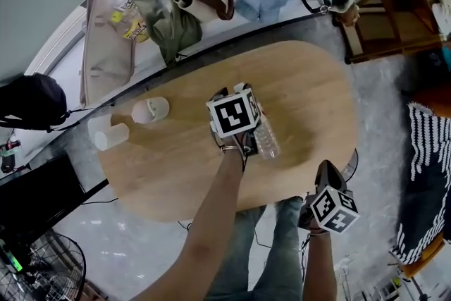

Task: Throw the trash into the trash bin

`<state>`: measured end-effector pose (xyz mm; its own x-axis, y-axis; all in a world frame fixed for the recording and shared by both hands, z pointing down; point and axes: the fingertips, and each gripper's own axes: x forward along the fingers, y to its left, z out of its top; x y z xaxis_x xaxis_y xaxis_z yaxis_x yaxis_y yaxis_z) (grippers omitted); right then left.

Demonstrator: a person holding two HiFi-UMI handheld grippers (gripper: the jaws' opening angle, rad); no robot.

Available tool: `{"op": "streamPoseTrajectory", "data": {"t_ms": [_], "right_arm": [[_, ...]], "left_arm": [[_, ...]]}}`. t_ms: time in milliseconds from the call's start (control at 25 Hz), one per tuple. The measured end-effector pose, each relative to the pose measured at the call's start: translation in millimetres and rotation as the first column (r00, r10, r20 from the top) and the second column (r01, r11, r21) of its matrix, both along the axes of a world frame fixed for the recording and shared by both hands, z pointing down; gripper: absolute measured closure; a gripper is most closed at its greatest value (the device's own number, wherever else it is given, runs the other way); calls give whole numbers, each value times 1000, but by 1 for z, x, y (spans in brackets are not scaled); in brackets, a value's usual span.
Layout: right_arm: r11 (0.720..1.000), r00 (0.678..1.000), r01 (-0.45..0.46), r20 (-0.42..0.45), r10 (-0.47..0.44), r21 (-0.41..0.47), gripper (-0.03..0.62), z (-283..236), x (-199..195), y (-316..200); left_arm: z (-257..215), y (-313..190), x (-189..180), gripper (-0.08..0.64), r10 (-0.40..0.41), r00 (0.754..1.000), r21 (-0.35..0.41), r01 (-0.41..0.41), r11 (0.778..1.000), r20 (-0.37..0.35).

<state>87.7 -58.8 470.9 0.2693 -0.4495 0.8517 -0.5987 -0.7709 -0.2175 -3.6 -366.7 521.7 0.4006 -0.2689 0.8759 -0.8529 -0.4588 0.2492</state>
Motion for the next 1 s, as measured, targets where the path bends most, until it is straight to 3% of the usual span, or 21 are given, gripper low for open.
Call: {"op": "streamPoseTrajectory", "data": {"t_ms": [400,680,1000], "right_arm": [[1000,1000,5,19,-5,-7,586,9,-5,6],[1000,1000,0,20,0,0,586,12,-1,14],[999,1000,-25,4,25,24,586,2,9,34]], "left_arm": [[20,4,3,313,-11,1000,-39,12,999,30],[16,3,-5,399,-2,998,-3,2,1000,61],[-4,21,-8,405,-30,999,-9,30,1000,14]]}}
